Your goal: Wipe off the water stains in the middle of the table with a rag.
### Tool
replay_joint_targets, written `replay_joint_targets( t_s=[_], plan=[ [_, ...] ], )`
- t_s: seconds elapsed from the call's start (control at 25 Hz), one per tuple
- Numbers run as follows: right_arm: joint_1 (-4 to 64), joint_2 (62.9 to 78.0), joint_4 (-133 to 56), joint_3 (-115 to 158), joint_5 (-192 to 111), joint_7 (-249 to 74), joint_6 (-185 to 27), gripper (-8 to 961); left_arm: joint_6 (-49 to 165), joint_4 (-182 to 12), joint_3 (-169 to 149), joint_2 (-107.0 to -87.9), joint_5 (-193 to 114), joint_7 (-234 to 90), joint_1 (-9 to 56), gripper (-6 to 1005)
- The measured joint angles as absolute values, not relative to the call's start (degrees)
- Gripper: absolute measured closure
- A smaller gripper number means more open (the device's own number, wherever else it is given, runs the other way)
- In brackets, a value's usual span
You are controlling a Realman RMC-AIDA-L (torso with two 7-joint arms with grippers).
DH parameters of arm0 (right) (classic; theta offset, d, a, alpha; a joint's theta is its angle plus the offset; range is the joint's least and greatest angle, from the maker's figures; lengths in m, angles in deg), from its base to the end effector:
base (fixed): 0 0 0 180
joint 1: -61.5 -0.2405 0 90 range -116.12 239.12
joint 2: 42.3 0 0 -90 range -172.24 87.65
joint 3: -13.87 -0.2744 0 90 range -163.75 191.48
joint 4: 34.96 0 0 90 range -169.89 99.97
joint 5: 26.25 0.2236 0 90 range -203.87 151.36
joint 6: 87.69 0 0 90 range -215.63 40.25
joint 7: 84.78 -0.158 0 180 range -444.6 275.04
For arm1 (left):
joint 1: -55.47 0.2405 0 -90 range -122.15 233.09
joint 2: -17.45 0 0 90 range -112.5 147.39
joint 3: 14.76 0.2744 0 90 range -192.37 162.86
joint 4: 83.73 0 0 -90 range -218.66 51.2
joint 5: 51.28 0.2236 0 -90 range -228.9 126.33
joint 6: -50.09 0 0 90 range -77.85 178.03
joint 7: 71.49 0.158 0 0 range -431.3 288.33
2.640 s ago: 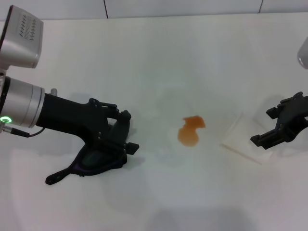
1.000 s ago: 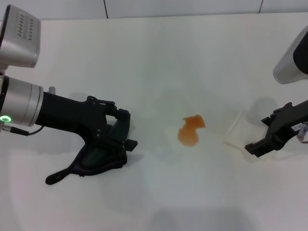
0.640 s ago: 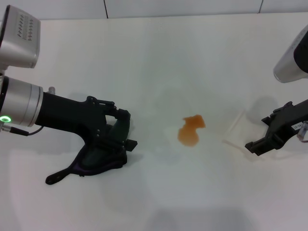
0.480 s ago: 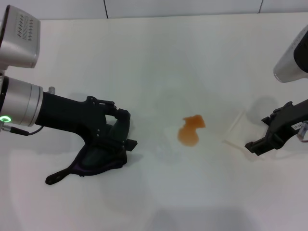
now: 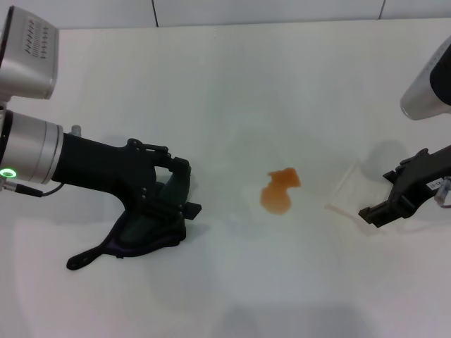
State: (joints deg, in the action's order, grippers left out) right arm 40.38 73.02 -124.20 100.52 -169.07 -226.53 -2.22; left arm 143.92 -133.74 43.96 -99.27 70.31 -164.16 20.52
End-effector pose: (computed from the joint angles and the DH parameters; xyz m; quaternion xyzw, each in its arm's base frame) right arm 0.2211 0.3422 -0.0054 -0.9313 0.2697 -0.1578 0.1872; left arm -0.2324 0.3623 -0.0243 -0.9874 -0.1400 -0.0736 0.0071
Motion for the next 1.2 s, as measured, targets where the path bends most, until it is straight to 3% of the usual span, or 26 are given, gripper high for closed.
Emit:
replay_joint_targets(
  t_s=[0.76, 1.2],
  plan=[
    [40.1, 73.02, -124.1, 100.4, -169.2, -226.6, -2.0, 154, 143.4, -133.7, 43.9, -99.27, 70.3, -164.1, 20.6, 120],
    [40.6, 73.02, -126.0, 98.4, -167.4, -226.2, -1.0, 228, 143.3, -133.5, 43.9, -99.14, 70.1, -163.6, 20.6, 121]
  ],
)
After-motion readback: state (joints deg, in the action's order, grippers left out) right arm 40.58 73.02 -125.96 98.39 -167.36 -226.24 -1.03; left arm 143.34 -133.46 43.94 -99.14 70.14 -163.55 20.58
